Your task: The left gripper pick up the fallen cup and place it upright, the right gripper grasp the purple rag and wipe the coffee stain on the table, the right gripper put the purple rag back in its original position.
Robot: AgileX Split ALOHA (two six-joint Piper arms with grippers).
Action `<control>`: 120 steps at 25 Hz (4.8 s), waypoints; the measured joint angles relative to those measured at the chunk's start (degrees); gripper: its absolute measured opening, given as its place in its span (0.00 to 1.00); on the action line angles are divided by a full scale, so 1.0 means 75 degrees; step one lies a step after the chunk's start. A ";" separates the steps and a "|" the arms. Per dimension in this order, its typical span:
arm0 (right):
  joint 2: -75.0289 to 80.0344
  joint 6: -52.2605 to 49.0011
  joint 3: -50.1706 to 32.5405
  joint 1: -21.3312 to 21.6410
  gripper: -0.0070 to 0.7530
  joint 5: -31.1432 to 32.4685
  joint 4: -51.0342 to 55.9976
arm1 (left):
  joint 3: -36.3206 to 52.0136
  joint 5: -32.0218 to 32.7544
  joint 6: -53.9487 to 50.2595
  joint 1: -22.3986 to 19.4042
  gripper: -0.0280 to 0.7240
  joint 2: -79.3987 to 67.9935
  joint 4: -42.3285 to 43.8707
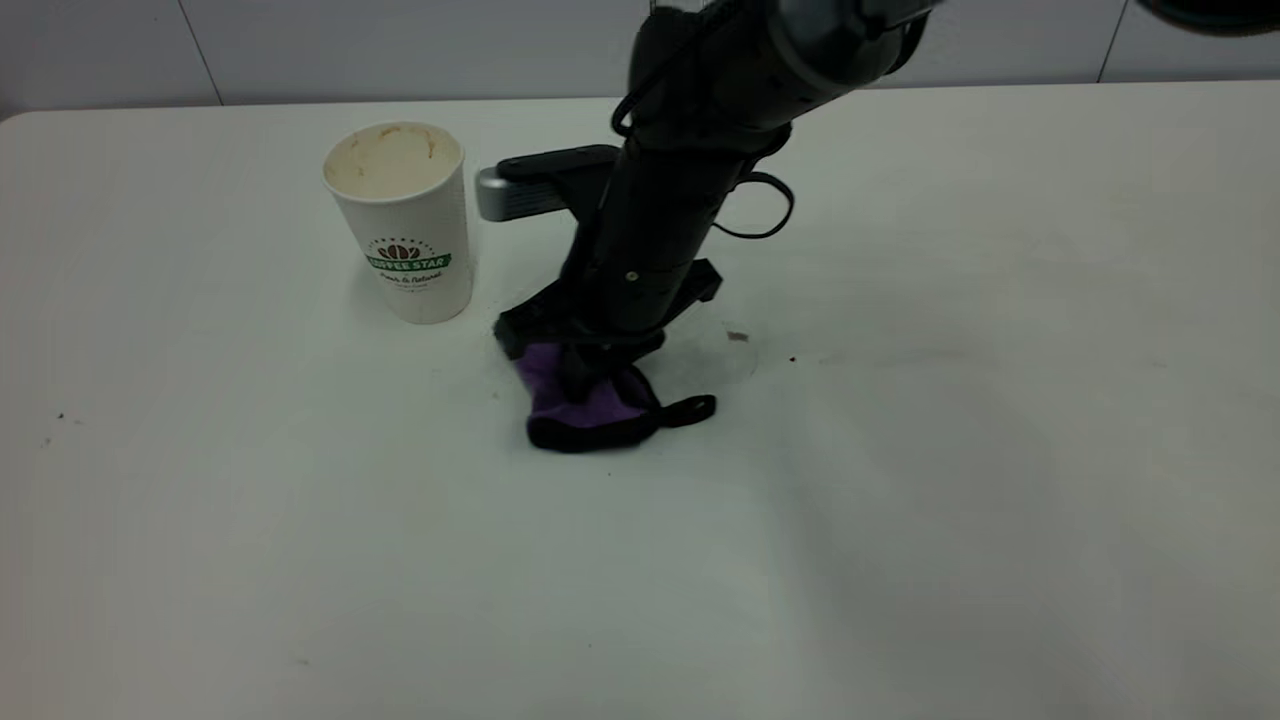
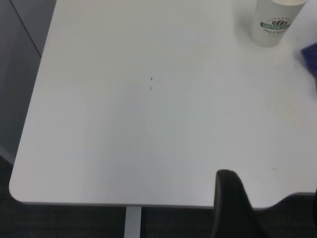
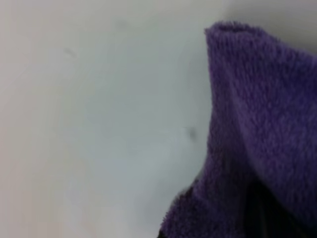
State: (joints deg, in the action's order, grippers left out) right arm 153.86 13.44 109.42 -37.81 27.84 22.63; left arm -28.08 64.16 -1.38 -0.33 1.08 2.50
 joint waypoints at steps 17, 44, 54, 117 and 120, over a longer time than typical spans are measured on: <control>-0.0076 -0.1188 0.0034 0.2560 0.10 0.1344 -0.1025 | 0.0000 0.0000 -0.0017 0.0000 0.61 0.0000 0.0000; -0.2970 -0.1377 -0.0123 0.4983 0.96 0.5199 -0.2918 | 0.0000 0.0000 -0.0011 0.0000 0.61 0.0000 0.0000; -0.7563 -0.1153 -0.1676 0.4357 0.95 0.5633 -0.2791 | 0.0000 0.0000 -0.0003 0.0000 0.61 0.0000 0.0000; -2.0626 -0.1546 -1.0795 0.5129 0.82 0.5007 -0.3122 | 0.0000 0.0000 -0.0015 0.0000 0.61 0.0000 0.0000; -2.0637 -0.1537 -1.0795 0.5129 0.82 0.5024 -0.2896 | 0.0000 0.0000 -0.0007 0.0000 0.61 0.0000 0.0000</control>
State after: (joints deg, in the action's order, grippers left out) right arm -0.92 1.91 28.46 0.66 65.52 0.91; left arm -28.08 64.16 -1.44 -0.33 1.08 2.50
